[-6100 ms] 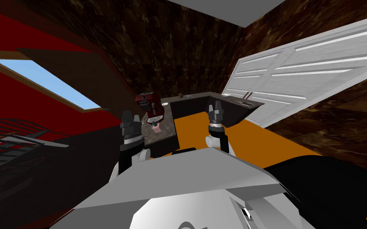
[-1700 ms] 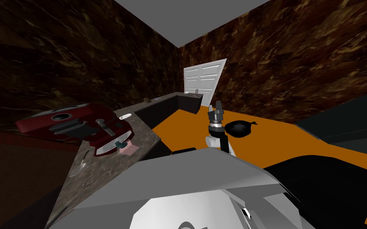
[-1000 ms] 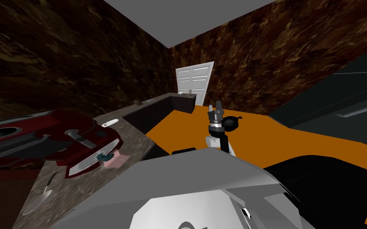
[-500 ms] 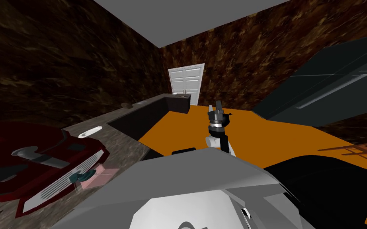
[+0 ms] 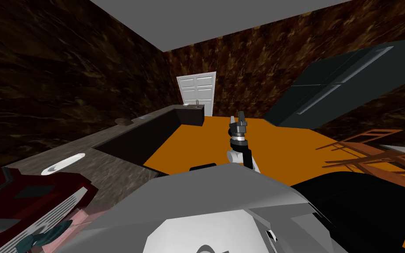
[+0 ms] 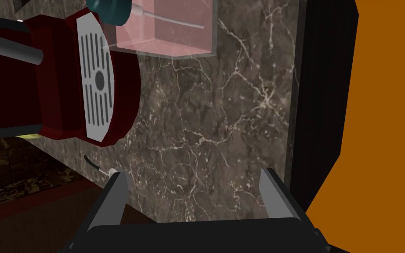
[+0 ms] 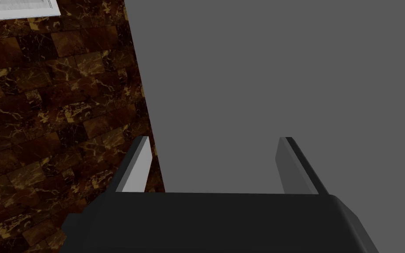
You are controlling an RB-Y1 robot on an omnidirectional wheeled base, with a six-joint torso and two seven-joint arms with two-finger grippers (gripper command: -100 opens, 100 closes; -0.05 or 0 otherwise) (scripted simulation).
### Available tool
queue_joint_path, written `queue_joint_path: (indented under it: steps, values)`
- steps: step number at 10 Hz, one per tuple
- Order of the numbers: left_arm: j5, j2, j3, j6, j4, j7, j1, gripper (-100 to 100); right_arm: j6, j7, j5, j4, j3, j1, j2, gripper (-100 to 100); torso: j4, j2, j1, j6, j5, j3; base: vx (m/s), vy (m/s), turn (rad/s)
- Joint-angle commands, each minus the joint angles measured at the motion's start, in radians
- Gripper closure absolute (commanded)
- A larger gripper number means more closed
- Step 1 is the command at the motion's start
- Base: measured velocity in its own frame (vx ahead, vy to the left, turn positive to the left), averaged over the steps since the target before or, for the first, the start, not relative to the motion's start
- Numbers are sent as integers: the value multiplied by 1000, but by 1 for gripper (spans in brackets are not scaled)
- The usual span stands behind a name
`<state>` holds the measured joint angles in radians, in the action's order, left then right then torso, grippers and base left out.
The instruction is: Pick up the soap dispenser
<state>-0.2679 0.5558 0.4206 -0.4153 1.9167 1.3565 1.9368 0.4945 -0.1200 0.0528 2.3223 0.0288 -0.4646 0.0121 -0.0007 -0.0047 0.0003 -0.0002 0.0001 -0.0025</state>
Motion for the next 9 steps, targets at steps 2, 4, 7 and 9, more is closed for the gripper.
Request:
queue_joint_path:
  steps: [2,4,7,9]
  values:
    - [-1,41,20,17,-15,70,54,-100,0,0,0,0,0,0,0,0,0,0,0,-1,0,0,46,-22,-157]
    - [-1,69,31,23,-29,104,82,-100,0,0,0,0,0,0,0,0,0,-1,0,0,0,-1,60,-20,-230]
    - [5,151,55,41,-59,183,160,-100,0,0,0,0,0,0,0,0,0,-1,0,0,0,-1,67,-17,-276]
    - [12,201,62,50,-67,220,211,-100,0,0,0,0,0,0,0,0,-1,-4,1,-1,0,-3,114,-4,-255]
